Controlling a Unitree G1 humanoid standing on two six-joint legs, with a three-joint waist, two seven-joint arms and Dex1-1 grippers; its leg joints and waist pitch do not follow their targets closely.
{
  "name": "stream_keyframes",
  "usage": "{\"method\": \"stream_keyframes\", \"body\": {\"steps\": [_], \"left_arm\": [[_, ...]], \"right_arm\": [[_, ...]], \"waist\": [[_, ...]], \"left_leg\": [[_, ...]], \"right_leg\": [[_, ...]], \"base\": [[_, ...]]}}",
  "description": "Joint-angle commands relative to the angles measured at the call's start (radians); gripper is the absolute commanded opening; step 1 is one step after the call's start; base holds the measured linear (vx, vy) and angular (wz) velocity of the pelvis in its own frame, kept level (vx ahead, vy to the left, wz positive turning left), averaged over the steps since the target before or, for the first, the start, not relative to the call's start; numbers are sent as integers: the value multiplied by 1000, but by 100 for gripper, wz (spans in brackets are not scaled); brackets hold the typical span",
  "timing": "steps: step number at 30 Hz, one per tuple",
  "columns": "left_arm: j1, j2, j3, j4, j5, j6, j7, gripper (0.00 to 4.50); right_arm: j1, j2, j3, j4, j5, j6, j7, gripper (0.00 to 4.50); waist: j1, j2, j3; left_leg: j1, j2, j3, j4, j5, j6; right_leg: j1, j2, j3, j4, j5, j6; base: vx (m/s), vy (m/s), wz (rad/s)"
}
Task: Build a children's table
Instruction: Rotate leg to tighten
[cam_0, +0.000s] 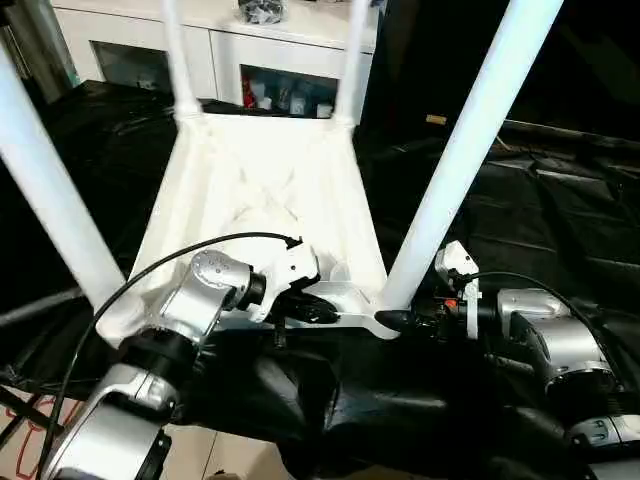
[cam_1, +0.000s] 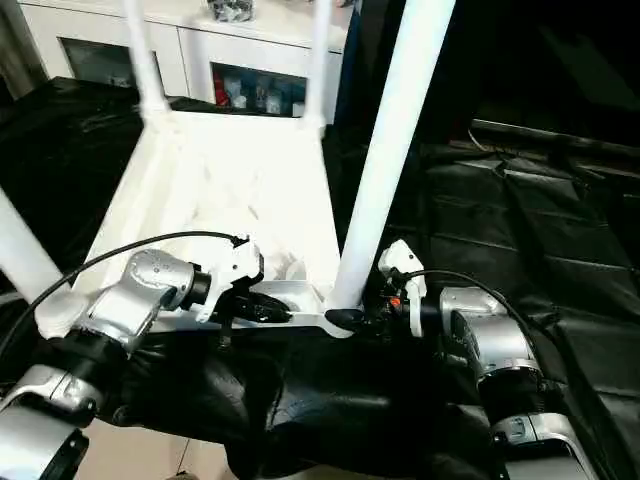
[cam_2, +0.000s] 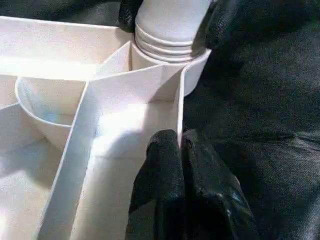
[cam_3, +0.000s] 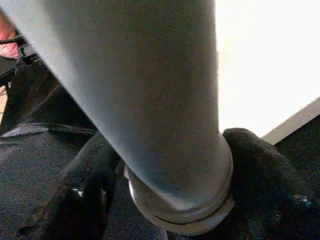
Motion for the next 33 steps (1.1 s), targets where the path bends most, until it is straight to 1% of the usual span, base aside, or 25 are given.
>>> {"method": "stream_keyframes", "body": {"steps": [1, 3, 7, 8, 9, 10, 11, 12, 14, 15, 16, 17, 18, 19, 22, 23, 24, 25, 27, 28, 29, 30, 31, 32, 33], "left_arm": [[-43, -34, 10, 25, -6, -8, 82, 0], [-46, -35, 10, 32, -8, -16, 80, 0], [-45, -36, 10, 43, -8, -27, 80, 0], [-44, -37, 11, 44, -8, -26, 83, 0], [-44, -42, 18, 47, -7, -21, 105, 0], [-44, -43, 19, 48, -7, -20, 109, 0], [-43, -49, 23, 46, -6, -14, 127, 0], [-40, -55, 27, 42, -6, -6, 144, 0], [-33, -74, 33, 30, -8, 13, 175, 0], [-24, -93, 30, 14, -6, 29, 198, 0], [-20, -100, 28, 7, -5, 34, 205, 0], [-16, -107, 26, 0, -4, 38, 210, 0], [-13, -113, 24, -5, -4, 42, 214, 0], [-11, -119, 23, -8, -4, 45, 217, 0], [0, -157, 12, -36, 3, 70, 244, 0], [2, -167, 7, -45, 6, 76, 251, 0], [12, -180, -1, -72, 3, 91, 259, 0], [19, -192, -8, -97, -3, 103, 260, 0], [27, -201, -14, -120, -8, 116, 262, 0], [27, -201, -14, -120, -8, 117, 262, 0], [29, -198, -16, -124, -8, 119, 265, 0], [29, -197, -16, -124, -9, 119, 266, 0], [27, -192, -14, -117, -7, 116, 266, 0], [25, -186, -10, -109, -4, 110, 265, 0], [27, -180, -9, -112, -3, 111, 265, 0]], "right_arm": [[27, 61, 139, -65, 31, 16, 160, 300], [29, 64, 143, -70, 34, 27, 160, 291], [31, 74, 136, -62, 31, 20, 143, 274], [30, 79, 129, -55, 30, 15, 132, 273], [22, 98, 105, -28, 23, -7, 80, 270], [21, 101, 101, -23, 21, -11, 69, 270], [12, 118, 84, 4, 10, -25, 16, 270], [4, 133, 70, 27, -4, -41, -40, 269], [-20, 169, 39, 85, -33, -63, -173, 267], [-47, 203, 13, 141, -53, -69, -297, 267], [-57, 215, 4, 160, -59, -68, -341, 267], [-66, 225, -2, 176, -67, -67, -381, 266], [-74, 234, -6, 191, -72, -68, -414, 265], [-82, 241, -11, 207, -77, -72, -442, 260], [-134, 302, -55, 291, -76, -56, -590, 257], [-148, 318, -69, 313, -73, -45, -632, 256], [-164, 340, -74, 341, -81, -56, -672, 256], [-173, 354, -69, 356, -89, -72, -686, 256], [-179, 365, -61, 368, -91, -95, -677, 256], [-178, 365, -61, 368, -90, -96, -676, 290], [-180, 366, -63, 367, -78, -94, -657, 325], [-180, 365, -65, 365, -71, -91, -647, 325], [-182, 362, -67, 363, -64, -94, -632, 325], [-182, 353, -58, 357, -73, -114, -615, 336], [-182, 347, -46, 356, -87, -137, -605, 353]], "waist": [[-2, -2, -48], [-2, -2, -48], [-3, -3, -48], [-3, -3, -48], [-3, -3, -48], [-3, -3, -48], [-4, 1, -47], [-7, 0, -47], [-13, -1, -45], [-22, -1, -44], [-31, 0, -42], [-36, 1, -41], [-43, -1, -41], [-46, -1, -42], [-55, 0, -40], [-57, 1, -41], [-61, -1, -42], [-61, 2, -43], [-63, 1, -44], [-64, -2, -44], [-61, 0, -45], [-60, 0, -46], [-58, 1, -48], [-55, 2, -50], [-48, 2, -51]], "left_leg": [[-1, -8, 17, -57, -223, 42], [0, -7, 16, -58, -229, 40], [-1, -7, 16, -58, -234, 38], [0, -7, 16, -58, -234, 38], [0, -7, 16, -58, -236, 37], [0, -7, 16, -58, -236, 37], [-1, -8, 15, -59, -240, 35], [0, -8, 15, -59, -249, 30], [1, -8, 12, -63, -280, 13], [-4, -10, 8, -66, -288, 0], [-3, -10, 6, -68, -308, -10], [-1, -11, 5, -68, -321, -13], [-1, -11, 3, -67, -333, -12], [1, -11, 4, -65, -344, -5], [1, -12, 4, -66, -355, 0], [1, -12, 3, -65, -356, -2], [-5, -12, 2, -67, -346, -5], [-4, -10, 1, -68, -345, -8], [-5, -10, 3, -67, -339, -5], [-4, -11, 6, -66, -340, 0], [-1, -10, 8, -64, -335, 7], [-4, -10, 8, -65, -318, 12], [-3, -9, 10, -64, -298, 13], [0, -9, 12, -61, -286, 14], [4, -9, 18, -57, -251, 24]], "right_leg": [[45, -40, 26, -79, -227, -194], [45, -41, 25, -79, -240, -192], [45, -41, 25, -80, -247, -190], [44, -41, 25, -80, -248, -190], [44, -42, 25, -80, -251, -191], [44, -42, 25, -80, -251, -191], [43, -42, 25, -81, -258, -190], [41, -44, 26, -83, -271, -188], [38, -45, 24, -87, -333, -176], [41, -45, 21, -87, -371, -162], [37, -45, 20, -92, -415, -146], [34, -45, 19, -95, -436, -141], [34, -45, 19, -99, -461, -132], [30, -44, 20, -102, -465, -129], [25, -43, 20, -104, -471, -133], [26, -44, 20, -102, -469, -133], [30, -43, 19, -100, -456, -133], [30, -44, 20, -97, -444, -136], [30, -42, 21, -95, -404, -144], [28, -39, 21, -96, -395, -148], [28, -39, 24, -94, -365, -158], [32, -38, 24, -90, -329, -168], [32, -38, 26, -86, -290, -180], [31, -37, 26, -85, -267, -190], [31, -36, 29, -78, -188, -214]], "base": [[0, 0, 0], [0, 0, 0], [0, 0, 0], [0, 0, 0], [0, 0, 0], [0, 0, 0], [0, 0, 0], [0, 0, 0], [0, 0, 0], [0, 0, 0], [0, 0, 0], [0, 0, 0], [0, 0, 0], [0, 0, 0], [0, 0, 0], [0, 0, 0], [0, 0, 0], [0, 0, 0], [0, 0, 0], [0, 0, 0], [0, 0, 0], [0, 0, 0], [0, 0, 0], [0, 0, 0], [0, 0, 0]]}}
